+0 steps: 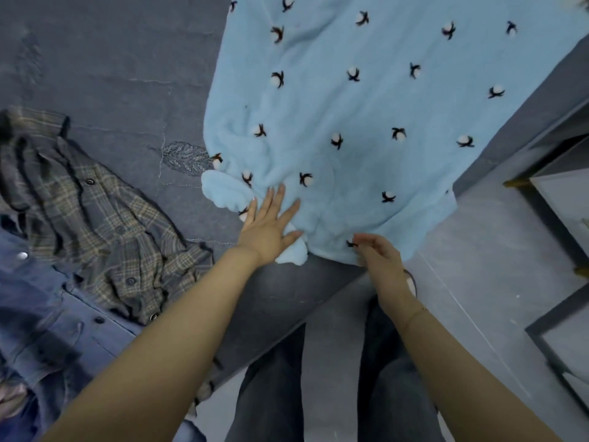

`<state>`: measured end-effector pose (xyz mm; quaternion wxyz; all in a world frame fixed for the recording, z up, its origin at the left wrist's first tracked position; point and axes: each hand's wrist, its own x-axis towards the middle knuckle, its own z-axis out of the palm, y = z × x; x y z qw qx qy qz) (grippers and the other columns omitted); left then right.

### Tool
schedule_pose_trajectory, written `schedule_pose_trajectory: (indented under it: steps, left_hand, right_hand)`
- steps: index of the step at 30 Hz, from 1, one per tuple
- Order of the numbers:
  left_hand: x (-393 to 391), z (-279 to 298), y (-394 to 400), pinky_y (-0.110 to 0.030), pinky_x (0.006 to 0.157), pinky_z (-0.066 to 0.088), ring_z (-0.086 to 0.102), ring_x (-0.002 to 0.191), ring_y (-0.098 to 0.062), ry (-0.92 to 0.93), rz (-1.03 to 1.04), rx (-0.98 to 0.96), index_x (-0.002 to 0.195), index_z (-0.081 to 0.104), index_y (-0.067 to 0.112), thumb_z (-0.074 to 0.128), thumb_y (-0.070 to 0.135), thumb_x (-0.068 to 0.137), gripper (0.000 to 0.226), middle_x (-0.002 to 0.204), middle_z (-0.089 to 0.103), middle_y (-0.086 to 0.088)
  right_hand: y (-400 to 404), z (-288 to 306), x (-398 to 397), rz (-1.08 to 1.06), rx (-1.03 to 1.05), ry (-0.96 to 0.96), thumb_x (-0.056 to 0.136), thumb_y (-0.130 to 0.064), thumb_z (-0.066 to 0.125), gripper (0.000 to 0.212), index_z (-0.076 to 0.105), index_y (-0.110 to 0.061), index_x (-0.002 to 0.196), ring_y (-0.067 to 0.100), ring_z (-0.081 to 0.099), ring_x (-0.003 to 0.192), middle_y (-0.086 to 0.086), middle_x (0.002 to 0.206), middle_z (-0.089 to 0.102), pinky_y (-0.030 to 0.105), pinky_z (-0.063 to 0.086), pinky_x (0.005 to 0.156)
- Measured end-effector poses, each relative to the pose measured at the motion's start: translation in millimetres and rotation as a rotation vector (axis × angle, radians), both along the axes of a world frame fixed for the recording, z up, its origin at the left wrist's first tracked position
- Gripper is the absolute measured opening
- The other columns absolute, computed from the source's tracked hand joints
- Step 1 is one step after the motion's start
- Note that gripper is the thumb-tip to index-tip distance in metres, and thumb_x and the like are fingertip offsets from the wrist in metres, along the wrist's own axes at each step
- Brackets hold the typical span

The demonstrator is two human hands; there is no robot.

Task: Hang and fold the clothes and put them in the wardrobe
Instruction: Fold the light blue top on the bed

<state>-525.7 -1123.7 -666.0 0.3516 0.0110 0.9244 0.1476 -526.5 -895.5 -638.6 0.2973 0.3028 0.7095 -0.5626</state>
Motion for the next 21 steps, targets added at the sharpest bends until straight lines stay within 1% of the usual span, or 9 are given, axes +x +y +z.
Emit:
schedule_pose_trajectory:
  steps: [3,5,7,10,13,15,17,18,21]
  left_hand:
    - [-2,23,14,-0.045,0.12,-0.006,-0.006,0.15,-0.018,0.037,0.198,0.034,0.152,0.026,0.026,0.051,0.041,0.097,0.062,0.164,-0.003,-0.002]
    - [-2,42,42,-0.044,0.12,0.011,0.014,0.149,-0.02,0.152,0.44,0.135,0.137,0.049,0.017,0.062,0.022,0.092,0.048,0.16,0.021,-0.006]
    - [-4,61,90,-0.031,0.114,0.026,0.034,0.139,-0.02,0.269,0.703,0.258,0.117,0.059,0.013,0.063,0.01,0.089,0.028,0.147,0.041,-0.007]
    - [-25,82,179,-0.012,0.091,0.032,0.046,0.114,-0.008,0.279,0.916,0.446,0.106,0.061,0.015,0.063,0.008,0.09,0.018,0.12,0.052,0.003]
    - [-51,86,249,-0.013,0.084,0.038,0.05,0.104,-0.007,0.181,1.109,0.542,0.106,0.062,0.017,0.064,0.011,0.09,0.017,0.11,0.054,0.006]
    - [-62,87,276,-0.009,0.071,0.045,0.055,0.096,-0.011,0.113,1.403,0.655,0.104,0.061,0.017,0.062,0.01,0.091,0.014,0.102,0.058,0.005]
    - [-69,89,292,-0.008,0.057,0.047,0.058,0.083,-0.012,0.043,1.778,0.852,0.096,0.06,0.018,0.06,0.009,0.092,0.009,0.092,0.061,0.002]
    - [-69,89,297,-0.011,0.054,0.048,0.059,0.078,-0.011,0.037,1.909,0.918,0.093,0.06,0.017,0.06,0.009,0.093,0.009,0.089,0.062,0.001]
    - [-65,83,305,-0.016,0.057,0.05,0.06,0.075,-0.009,0.044,2.104,0.998,0.095,0.06,0.017,0.06,0.009,0.093,0.008,0.089,0.062,0.0]
  right_hand:
    - [30,9,-10,0.1,-0.06,0.017,0.098,-0.008,0.054,0.018,0.068,-0.018,0.091,0.011,0.063,0.093,0.0,0.098,0.068,0.019,0.052,0.084]
    - [60,18,-19,0.17,-0.095,-0.008,0.097,-0.009,0.056,0.017,0.068,-0.019,0.09,0.003,0.064,0.086,-0.002,0.096,0.069,0.014,0.052,0.076]
    - [93,28,-30,0.208,-0.144,-0.056,0.093,-0.013,0.062,0.012,0.07,-0.021,0.089,0.001,0.067,0.084,-0.003,0.095,0.072,0.012,0.052,0.07]
    - [155,48,-53,0.218,-0.161,-0.073,0.091,-0.014,0.064,0.01,0.071,-0.021,0.09,0.009,0.067,0.092,-0.001,0.099,0.072,0.016,0.053,0.074]
    - [213,64,-84,0.295,-0.126,-0.066,0.096,-0.011,0.056,0.015,0.07,-0.016,0.1,0.016,0.067,0.098,0.005,0.106,0.072,0.031,0.052,0.089]
    - [240,68,-106,0.348,-0.098,-0.068,0.098,-0.01,0.053,0.017,0.069,-0.013,0.102,0.019,0.067,0.097,0.008,0.107,0.072,0.036,0.051,0.09]
    - [257,66,-129,0.348,-0.07,-0.092,0.099,-0.009,0.051,0.018,0.069,-0.012,0.101,0.018,0.067,0.095,0.009,0.106,0.072,0.037,0.051,0.091]
    - [260,64,-140,0.339,-0.065,-0.111,0.099,-0.009,0.05,0.019,0.068,-0.012,0.101,0.018,0.067,0.094,0.008,0.104,0.072,0.036,0.051,0.09]
    - [257,53,-174,0.314,-0.057,-0.18,0.101,-0.009,0.047,0.019,0.066,-0.013,0.098,0.021,0.065,0.097,0.006,0.101,0.071,0.032,0.052,0.086]
